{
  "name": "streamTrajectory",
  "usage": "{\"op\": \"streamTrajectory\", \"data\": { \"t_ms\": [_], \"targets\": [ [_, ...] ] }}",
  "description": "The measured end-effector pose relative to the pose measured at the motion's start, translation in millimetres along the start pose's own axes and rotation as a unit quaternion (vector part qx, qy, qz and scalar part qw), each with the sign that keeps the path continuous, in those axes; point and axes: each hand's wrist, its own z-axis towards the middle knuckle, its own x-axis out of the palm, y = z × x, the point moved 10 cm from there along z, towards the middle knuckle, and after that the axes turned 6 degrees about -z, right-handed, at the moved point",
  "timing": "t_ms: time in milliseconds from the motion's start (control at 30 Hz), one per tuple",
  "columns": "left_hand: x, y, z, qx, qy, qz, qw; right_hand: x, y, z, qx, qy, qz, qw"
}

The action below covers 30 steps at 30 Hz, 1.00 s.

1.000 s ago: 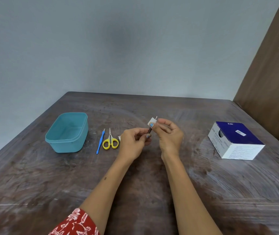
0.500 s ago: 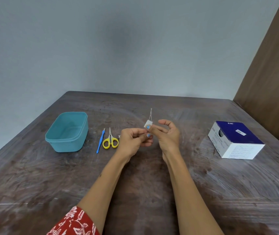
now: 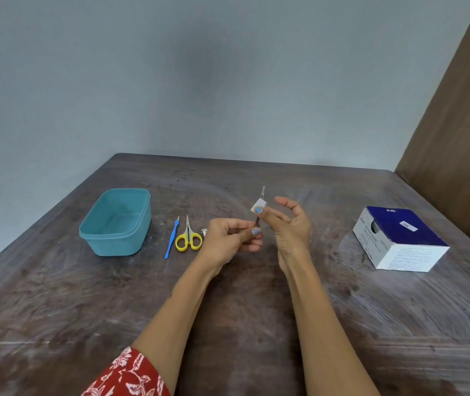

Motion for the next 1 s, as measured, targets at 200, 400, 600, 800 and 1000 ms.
{"op": "streamTrajectory", "data": {
  "t_ms": [200,400,600,800,1000],
  "targets": [
    [-8,-4,4,0.019,-0.01,0.021,1.0,0,1,-2,0.003,0.009,-0.014,1.0],
    [-21,-12,8,0.048,-0.05,0.014,0.998,16,-1,-6,-0.002,0.078,-0.085,0.993],
    [-29,-13,8,0.036,-0.081,-0.046,0.995,26,-9,-10,0.019,0.142,-0.127,0.982],
    [-35,-15,8,0.031,-0.08,-0.099,0.991,33,-15,-15,0.046,0.18,-0.149,0.971],
    [-33,-10,9,0.02,-0.076,-0.099,0.992,31,-14,-14,0.057,0.179,-0.127,0.974]
  ]
}}
